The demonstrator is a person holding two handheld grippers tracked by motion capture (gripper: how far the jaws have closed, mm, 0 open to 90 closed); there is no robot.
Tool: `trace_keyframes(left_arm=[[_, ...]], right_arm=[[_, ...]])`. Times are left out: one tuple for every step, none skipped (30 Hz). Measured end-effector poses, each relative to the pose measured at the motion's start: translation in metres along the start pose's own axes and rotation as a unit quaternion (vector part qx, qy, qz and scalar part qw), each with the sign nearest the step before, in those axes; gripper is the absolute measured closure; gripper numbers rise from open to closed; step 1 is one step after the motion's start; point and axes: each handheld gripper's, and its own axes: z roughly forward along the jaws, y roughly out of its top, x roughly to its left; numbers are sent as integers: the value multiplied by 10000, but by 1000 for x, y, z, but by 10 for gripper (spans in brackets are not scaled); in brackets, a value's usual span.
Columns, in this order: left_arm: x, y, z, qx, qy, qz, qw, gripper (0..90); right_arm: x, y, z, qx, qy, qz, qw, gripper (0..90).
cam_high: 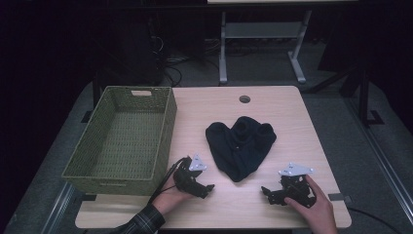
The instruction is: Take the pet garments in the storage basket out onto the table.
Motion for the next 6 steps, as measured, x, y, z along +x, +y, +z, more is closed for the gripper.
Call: trace_keyframes(left_arm=[[0,-2,0,-80,-16,19,10000,129],[0,-4,0,-143,-21,24,9999,129],[0,-7,0,-268,-27,29,9996,128],[-1,-8,0,-342,-23,20,9994,128],[-1,-10,0,-416,-21,6,9991,128],[-1,-11,0,-417,-1,-10,9991,129]], right_arm=[[0,0,0,0,0,0,10000,0],[0,0,0,1,0,1,10000,0],[0,0,0,1,0,0,10000,0],[0,0,0,1,0,0,10000,0],[0,0,0,1,0,-1,10000,0],[0,0,0,3,2,-5,10000,0]])
